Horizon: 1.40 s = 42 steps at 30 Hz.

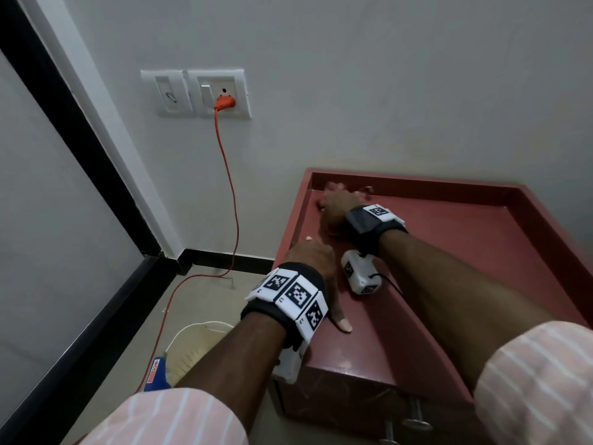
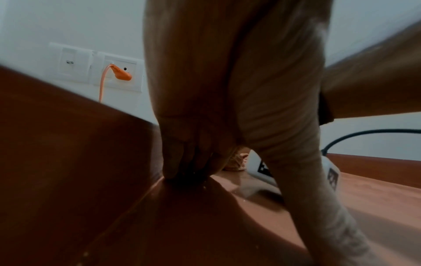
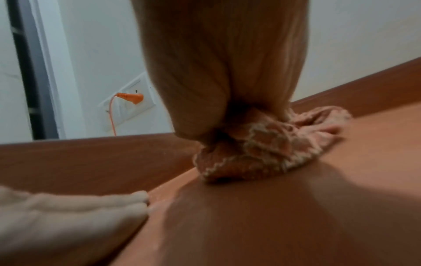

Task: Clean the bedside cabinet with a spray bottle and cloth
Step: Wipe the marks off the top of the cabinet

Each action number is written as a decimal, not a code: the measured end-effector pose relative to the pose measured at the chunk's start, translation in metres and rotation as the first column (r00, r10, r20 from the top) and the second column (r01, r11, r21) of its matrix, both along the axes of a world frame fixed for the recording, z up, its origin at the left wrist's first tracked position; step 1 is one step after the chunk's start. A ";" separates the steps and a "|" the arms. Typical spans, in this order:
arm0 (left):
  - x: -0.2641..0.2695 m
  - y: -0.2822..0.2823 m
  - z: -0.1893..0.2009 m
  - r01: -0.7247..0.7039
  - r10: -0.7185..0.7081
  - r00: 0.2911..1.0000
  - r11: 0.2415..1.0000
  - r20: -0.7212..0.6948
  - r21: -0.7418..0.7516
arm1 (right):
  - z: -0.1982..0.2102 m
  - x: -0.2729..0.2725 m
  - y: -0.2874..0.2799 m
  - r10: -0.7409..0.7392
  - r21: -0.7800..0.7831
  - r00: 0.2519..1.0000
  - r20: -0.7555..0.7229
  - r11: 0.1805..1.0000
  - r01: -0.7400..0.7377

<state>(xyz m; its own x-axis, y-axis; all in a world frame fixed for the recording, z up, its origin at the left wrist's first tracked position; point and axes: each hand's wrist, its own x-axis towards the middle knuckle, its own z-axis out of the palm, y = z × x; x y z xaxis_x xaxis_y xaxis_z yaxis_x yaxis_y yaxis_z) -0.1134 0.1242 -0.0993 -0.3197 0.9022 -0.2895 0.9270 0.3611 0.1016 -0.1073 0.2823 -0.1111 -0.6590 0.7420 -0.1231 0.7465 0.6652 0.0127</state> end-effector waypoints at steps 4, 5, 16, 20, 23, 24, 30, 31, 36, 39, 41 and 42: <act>0.001 -0.001 0.002 -0.013 0.013 1.000 1.000 0.011 0.002 | -0.005 0.007 -0.002 0.049 -0.113 0.988 -0.145 0.991 -0.066; 0.001 -0.002 0.005 -0.011 0.011 1.000 1.000 0.008 -0.008 | -0.003 0.019 0.004 0.068 -0.132 0.989 -0.135 0.988 -0.086; 0.030 -0.061 0.012 0.013 0.013 0.989 0.984 -0.145 0.178 | 0.012 0.047 -0.045 -0.033 -0.074 0.997 -0.074 0.997 0.028; 0.026 -0.100 -0.001 -0.082 0.120 0.986 0.952 -0.116 0.294 | 0.000 0.018 -0.075 0.031 -0.138 0.987 -0.159 0.989 -0.053; 0.012 -0.126 0.003 -0.302 0.276 0.951 0.923 0.137 0.238 | -0.008 0.031 -0.102 0.052 -0.074 0.983 -0.173 0.995 -0.066; 0.007 -0.132 0.001 -0.350 0.307 0.928 0.913 0.210 0.209 | -0.010 0.037 -0.113 0.049 -0.058 0.980 -0.195 0.996 -0.061; -0.004 -0.150 -0.020 -0.386 0.281 0.875 0.897 0.394 0.217 | -0.020 0.075 -0.193 0.125 -0.001 0.922 -0.367 0.991 -0.135; -0.002 -0.154 -0.018 -0.400 0.279 0.862 0.888 0.424 0.229 | -0.023 0.083 -0.203 0.139 0.012 0.907 -0.398 0.989 -0.147; 0.014 -0.170 -0.027 -0.512 0.276 0.788 0.791 0.550 0.336 | -0.035 0.126 -0.241 0.350 0.153 0.799 -0.490 0.936 -0.316; 0.022 -0.181 -0.038 -0.585 0.298 0.739 0.729 0.604 0.355 | -0.052 0.147 -0.259 0.471 0.291 0.758 -0.451 0.881 -0.374; 0.025 -0.190 -0.046 -0.589 0.297 0.731 0.729 0.615 0.349 | -0.074 0.157 -0.272 0.501 0.385 0.797 -0.339 0.846 -0.368; 0.026 -0.195 -0.047 -0.591 0.287 0.722 0.728 0.630 0.347 | -0.084 0.162 -0.277 0.511 0.430 0.807 -0.296 0.826 -0.365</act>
<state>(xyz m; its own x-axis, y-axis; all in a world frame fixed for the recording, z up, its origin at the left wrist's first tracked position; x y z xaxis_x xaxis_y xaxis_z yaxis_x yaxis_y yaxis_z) -0.0877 -0.0712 -0.1460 -0.6605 0.7454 -0.0895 0.4193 0.4652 0.7796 0.0544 0.0056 -0.1951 -0.8597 0.3057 0.4092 0.3660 0.9275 0.0761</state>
